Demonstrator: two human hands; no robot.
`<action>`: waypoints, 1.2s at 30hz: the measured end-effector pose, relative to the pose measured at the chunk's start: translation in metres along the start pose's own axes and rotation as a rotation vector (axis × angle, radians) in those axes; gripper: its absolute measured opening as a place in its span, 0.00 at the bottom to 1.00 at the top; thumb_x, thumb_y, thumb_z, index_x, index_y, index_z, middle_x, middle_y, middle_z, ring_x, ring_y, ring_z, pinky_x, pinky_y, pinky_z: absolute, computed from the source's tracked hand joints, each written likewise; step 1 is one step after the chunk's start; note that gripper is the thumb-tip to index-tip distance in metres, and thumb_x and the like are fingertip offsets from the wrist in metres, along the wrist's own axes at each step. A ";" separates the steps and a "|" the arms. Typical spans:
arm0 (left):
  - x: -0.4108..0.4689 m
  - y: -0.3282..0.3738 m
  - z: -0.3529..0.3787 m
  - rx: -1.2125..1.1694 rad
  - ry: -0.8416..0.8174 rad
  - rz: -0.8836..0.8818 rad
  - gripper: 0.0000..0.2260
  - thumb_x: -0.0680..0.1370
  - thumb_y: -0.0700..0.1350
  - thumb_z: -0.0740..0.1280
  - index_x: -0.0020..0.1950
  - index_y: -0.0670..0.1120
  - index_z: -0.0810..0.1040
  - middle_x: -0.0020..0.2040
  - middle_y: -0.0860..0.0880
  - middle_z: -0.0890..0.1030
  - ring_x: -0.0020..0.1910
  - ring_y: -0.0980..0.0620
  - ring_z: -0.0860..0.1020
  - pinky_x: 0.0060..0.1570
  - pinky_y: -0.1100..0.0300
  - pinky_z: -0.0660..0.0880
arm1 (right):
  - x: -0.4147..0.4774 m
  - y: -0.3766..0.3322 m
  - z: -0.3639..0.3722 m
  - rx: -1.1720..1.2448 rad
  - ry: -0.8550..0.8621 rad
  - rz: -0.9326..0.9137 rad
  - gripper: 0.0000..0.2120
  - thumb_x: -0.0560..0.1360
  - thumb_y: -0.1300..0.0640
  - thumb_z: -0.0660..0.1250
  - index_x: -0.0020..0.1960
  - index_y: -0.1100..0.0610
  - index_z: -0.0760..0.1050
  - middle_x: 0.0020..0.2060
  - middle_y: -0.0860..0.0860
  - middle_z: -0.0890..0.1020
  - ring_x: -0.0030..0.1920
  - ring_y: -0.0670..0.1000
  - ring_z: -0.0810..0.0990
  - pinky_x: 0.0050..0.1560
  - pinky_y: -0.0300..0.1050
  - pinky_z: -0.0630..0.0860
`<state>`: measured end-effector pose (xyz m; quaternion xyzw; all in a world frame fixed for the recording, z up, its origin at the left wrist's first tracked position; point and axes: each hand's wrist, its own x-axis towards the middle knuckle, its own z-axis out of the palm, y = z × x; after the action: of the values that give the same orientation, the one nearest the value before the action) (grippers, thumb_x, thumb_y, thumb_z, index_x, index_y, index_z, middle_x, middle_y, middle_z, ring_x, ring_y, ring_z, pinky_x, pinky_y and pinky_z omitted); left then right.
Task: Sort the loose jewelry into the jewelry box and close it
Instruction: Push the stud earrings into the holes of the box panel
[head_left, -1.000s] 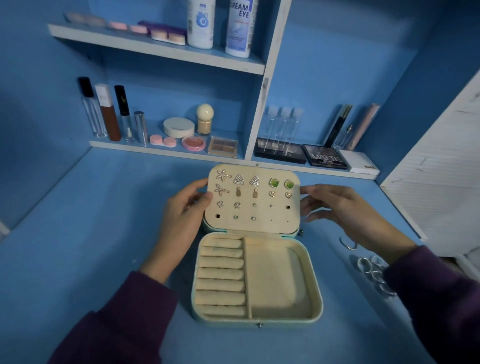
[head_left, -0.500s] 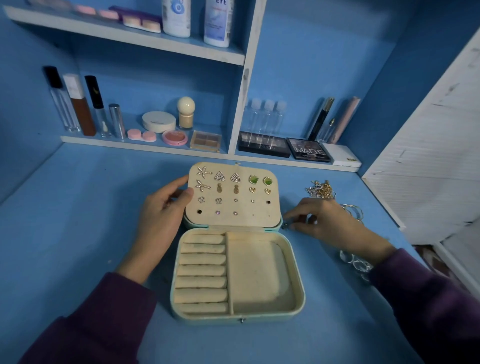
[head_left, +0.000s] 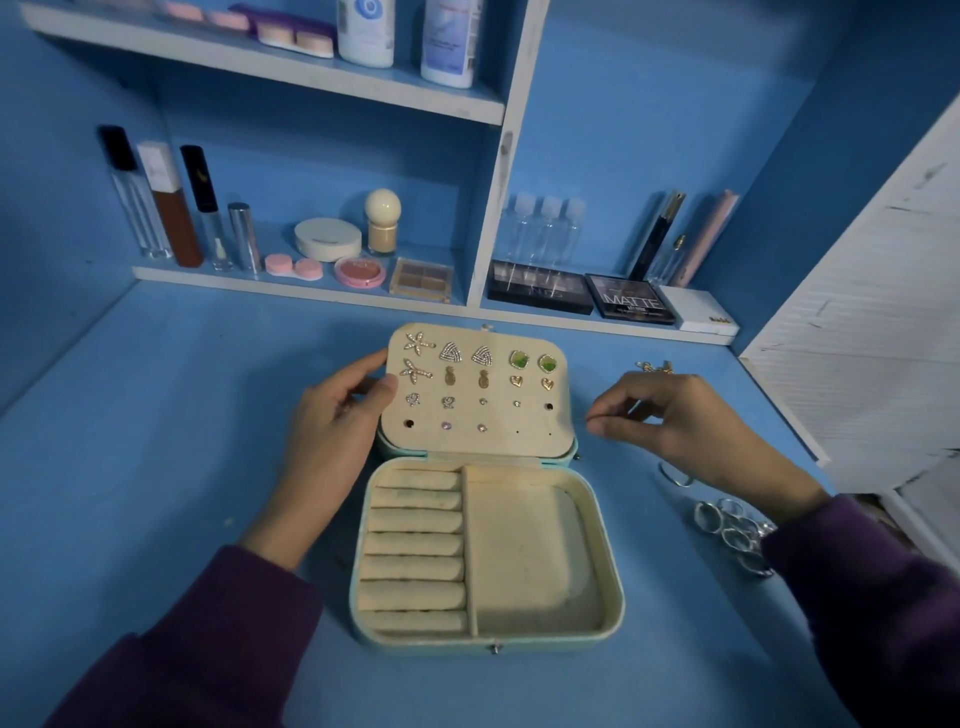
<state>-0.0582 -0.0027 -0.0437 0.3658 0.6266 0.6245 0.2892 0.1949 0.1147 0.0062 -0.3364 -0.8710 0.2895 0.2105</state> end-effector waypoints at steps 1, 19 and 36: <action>0.000 0.001 0.000 0.000 -0.003 0.000 0.14 0.79 0.41 0.64 0.53 0.62 0.77 0.47 0.51 0.82 0.34 0.66 0.76 0.40 0.65 0.70 | 0.002 -0.005 0.004 -0.009 0.000 -0.030 0.02 0.69 0.59 0.74 0.40 0.53 0.81 0.37 0.47 0.83 0.38 0.47 0.79 0.45 0.42 0.76; -0.001 0.005 -0.001 0.018 -0.010 0.002 0.15 0.79 0.42 0.64 0.51 0.65 0.76 0.45 0.52 0.82 0.35 0.66 0.77 0.39 0.66 0.70 | 0.016 -0.027 0.031 -0.192 -0.108 -0.276 0.02 0.71 0.61 0.73 0.41 0.57 0.81 0.34 0.42 0.76 0.35 0.43 0.75 0.38 0.35 0.72; 0.000 0.003 -0.001 0.008 -0.003 -0.019 0.15 0.79 0.41 0.64 0.51 0.64 0.76 0.45 0.52 0.82 0.35 0.63 0.76 0.40 0.64 0.71 | 0.022 -0.026 0.036 -0.126 -0.059 -0.223 0.02 0.71 0.60 0.73 0.44 0.58 0.83 0.35 0.42 0.78 0.35 0.44 0.75 0.39 0.31 0.70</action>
<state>-0.0584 -0.0033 -0.0411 0.3621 0.6320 0.6187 0.2945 0.1473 0.1017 -0.0003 -0.2412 -0.9253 0.2189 0.1942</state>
